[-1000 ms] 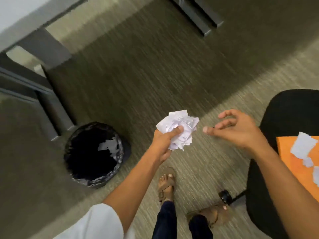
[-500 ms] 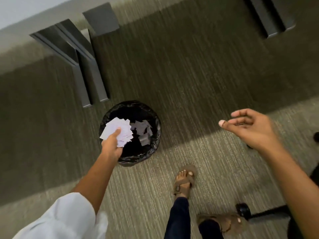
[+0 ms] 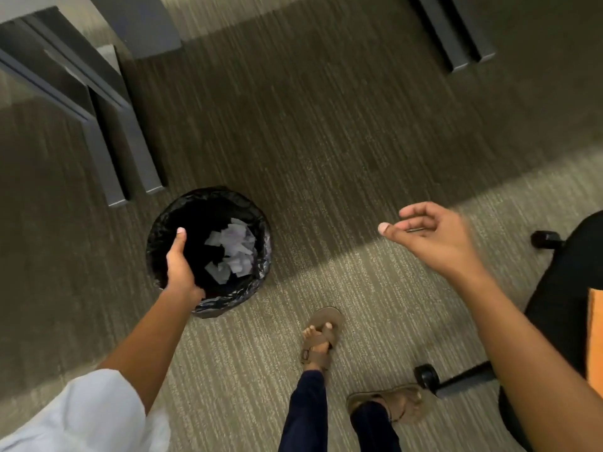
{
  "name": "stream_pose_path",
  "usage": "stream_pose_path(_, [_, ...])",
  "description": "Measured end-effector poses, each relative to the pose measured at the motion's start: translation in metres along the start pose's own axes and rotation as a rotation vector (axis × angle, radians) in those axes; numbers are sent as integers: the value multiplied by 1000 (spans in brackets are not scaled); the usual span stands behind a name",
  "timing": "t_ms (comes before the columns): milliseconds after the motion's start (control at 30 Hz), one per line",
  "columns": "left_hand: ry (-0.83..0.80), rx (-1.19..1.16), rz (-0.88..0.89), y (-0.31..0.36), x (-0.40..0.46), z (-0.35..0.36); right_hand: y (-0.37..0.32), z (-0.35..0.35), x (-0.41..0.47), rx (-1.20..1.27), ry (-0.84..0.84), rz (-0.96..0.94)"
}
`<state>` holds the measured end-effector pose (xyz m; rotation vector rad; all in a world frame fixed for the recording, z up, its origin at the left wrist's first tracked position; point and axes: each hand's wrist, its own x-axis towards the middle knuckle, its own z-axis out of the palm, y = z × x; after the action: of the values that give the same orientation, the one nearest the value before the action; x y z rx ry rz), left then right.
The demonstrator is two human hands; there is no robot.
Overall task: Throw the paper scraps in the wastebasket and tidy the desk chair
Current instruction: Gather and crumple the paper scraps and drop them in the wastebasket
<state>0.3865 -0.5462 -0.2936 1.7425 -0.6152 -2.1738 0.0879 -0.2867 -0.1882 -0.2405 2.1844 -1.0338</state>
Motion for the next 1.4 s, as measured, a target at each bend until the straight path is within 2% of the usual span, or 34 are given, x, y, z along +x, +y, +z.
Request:
stream_pose_path(67, [149,145,39,-6,4,12,6,-2,-5,13,5,8])
stream_pose_path(133, [352,427,88,-21,5,34,14,-10,-11,22,25,19])
stream_pose_path(200, [401,719,161,-42,-6,63,23,-22,-17,35,44,38])
stream_pose_path(267, [306,901,225,-67,-21,94,32,-37,-24,54,63,57])
stream_pose_path(400, [-27,1113,308,-112,-53,157,56,-81,-40,102,145,105])
stream_pose_path(533, [-314,1316,369,-153,-91,217,97,-131,-61,99,323,162])
stream_pose_path(700, [-565,1548,545,-198,-137,272,160,-187,-101,105,596,324])
stream_pose_path(800, [-643,1608,591,-218,-154,296,193,-207,-127,95,634,429])
stream_pose_path(1000, [-683,1712,641,-260,-180,335,245,-238,-170,97,671,583])
stream_pose_path(1200, [-761,1714,753,-298,-208,382,267,-274,-184,89,700,559])
stream_pose_path(1300, [-797,1703,824,-321,-217,403,276,-287,-183,86,651,533])
stream_pose_path(1400, [-845,1789,932,-342,-222,418,281,-288,-175,14,621,494])
